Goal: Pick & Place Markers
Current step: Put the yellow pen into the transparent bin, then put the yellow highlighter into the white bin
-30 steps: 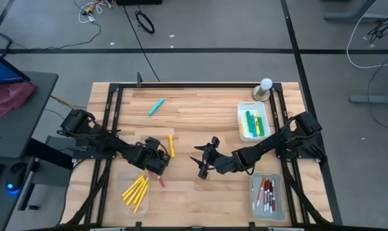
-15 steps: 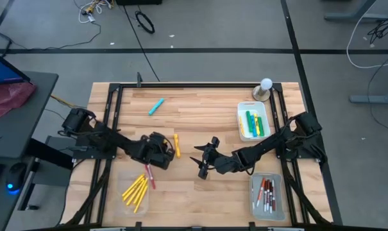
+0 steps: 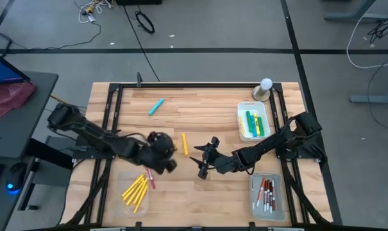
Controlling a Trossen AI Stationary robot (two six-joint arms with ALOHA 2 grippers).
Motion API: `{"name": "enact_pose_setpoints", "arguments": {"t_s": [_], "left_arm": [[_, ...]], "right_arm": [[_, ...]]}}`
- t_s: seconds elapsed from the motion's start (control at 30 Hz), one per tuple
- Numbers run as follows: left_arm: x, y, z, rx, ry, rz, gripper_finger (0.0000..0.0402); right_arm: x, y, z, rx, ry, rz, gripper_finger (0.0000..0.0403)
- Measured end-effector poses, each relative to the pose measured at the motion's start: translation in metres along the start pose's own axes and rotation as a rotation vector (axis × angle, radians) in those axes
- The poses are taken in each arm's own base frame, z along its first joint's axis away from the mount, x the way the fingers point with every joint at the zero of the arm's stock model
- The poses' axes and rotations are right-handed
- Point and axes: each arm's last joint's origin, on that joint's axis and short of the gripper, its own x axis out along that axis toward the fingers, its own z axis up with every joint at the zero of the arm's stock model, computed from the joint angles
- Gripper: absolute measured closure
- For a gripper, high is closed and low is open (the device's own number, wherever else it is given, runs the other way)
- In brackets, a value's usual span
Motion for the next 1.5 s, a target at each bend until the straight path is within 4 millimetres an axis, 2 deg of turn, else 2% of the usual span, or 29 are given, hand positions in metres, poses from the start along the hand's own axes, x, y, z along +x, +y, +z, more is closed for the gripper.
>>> {"name": "enact_pose_setpoints", "arguments": {"t_s": [0.1, 0.17, 0.3, 0.47, 0.6, 0.7, 0.87, 1.07, 1.2, 1.33, 1.5], "left_arm": [[-0.033, -0.017, 0.003, 0.035, 0.076, -0.130, 0.0345], [-0.054, -0.028, -0.003, 0.043, 0.141, -0.190, 0.0345], [-0.090, -0.039, -0.029, -0.024, 0.242, -0.228, 0.0346], [-0.118, -0.035, -0.073, -0.191, 0.237, -0.190, 0.0346], [-0.117, -0.028, -0.107, -0.293, 0.217, -0.134, 0.0346], [-0.107, -0.024, -0.127, -0.338, 0.257, -0.073, 0.0348], [-0.090, -0.018, -0.148, -0.362, 0.343, 0.048, 0.0367], [-0.078, -0.013, -0.160, -0.367, 0.370, 0.111, 0.0393], [-0.078, -0.012, -0.161, -0.358, 0.368, 0.116, 0.0394], [-0.077, -0.012, -0.161, -0.343, 0.344, 0.105, 0.0373], [-0.077, -0.013, -0.160, -0.301, 0.333, 0.087, 0.0328]], "right_arm": [[0.000, 0.000, 0.000, 0.001, 0.002, 0.011, 0.0167], [0.000, 0.000, 0.000, 0.001, 0.001, 0.011, 0.0167], [0.000, 0.000, 0.000, 0.003, 0.000, 0.012, 0.0167], [0.000, 0.000, 0.001, 0.004, 0.000, 0.016, 0.0167], [0.000, 0.000, 0.001, 0.004, 0.000, 0.016, 0.0167], [0.000, 0.000, 0.001, 0.004, 0.000, 0.016, 0.0167], [0.000, 0.000, 0.001, 0.004, -0.001, 0.015, 0.0167], [0.001, -0.002, 0.000, 0.018, 0.007, -0.002, 0.0167], [0.010, -0.016, -0.004, 0.133, 0.059, -0.063, 0.0167], [0.020, -0.033, -0.009, 0.188, 0.149, -0.083, 0.0167], [0.026, -0.045, -0.013, 0.167, 0.228, -0.093, 0.0167]]}}
